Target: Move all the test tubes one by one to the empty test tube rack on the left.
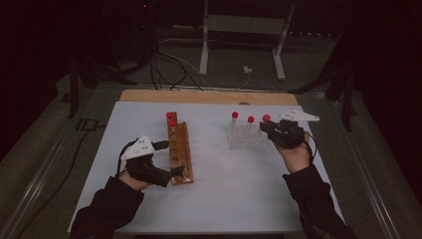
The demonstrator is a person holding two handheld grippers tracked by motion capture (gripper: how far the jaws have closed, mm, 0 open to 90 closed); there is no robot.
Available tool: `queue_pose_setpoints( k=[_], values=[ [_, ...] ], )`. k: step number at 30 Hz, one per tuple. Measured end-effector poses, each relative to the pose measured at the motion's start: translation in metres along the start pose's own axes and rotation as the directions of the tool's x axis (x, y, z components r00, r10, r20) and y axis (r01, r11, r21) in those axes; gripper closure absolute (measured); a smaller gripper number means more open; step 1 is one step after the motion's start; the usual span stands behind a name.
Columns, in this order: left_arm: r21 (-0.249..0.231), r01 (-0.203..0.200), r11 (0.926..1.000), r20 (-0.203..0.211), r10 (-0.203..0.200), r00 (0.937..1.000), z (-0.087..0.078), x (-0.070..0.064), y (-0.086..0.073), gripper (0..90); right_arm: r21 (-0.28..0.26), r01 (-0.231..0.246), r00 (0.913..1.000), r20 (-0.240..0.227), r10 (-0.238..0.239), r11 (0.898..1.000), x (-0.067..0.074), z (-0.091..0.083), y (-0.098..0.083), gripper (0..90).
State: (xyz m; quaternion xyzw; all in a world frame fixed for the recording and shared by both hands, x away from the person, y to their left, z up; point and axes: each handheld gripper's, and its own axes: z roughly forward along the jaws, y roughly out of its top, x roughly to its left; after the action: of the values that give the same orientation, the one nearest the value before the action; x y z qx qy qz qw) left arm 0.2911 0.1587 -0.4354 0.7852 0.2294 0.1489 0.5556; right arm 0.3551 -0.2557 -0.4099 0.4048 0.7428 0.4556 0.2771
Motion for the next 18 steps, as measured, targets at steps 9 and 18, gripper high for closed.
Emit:
queue_pose_setpoints(
  k=[9, 18],
  values=[
    [0.008, -0.01, 0.9999, 0.014, 0.01, 0.9999, 0.005, -0.003, 0.005, 2.1, 0.007, 0.045, 0.9962, -0.075, -0.044, 0.999, 0.029, -0.002, -0.007, 75.2],
    [0.013, -0.02, 0.9997, 0.03, 0.02, 0.9994, 0.012, -0.007, 0.01, 2.1, 0.014, 0.068, 0.9871, -0.146, -0.066, 0.998, 0.051, -0.001, -0.016, 75.2]
  ],
)
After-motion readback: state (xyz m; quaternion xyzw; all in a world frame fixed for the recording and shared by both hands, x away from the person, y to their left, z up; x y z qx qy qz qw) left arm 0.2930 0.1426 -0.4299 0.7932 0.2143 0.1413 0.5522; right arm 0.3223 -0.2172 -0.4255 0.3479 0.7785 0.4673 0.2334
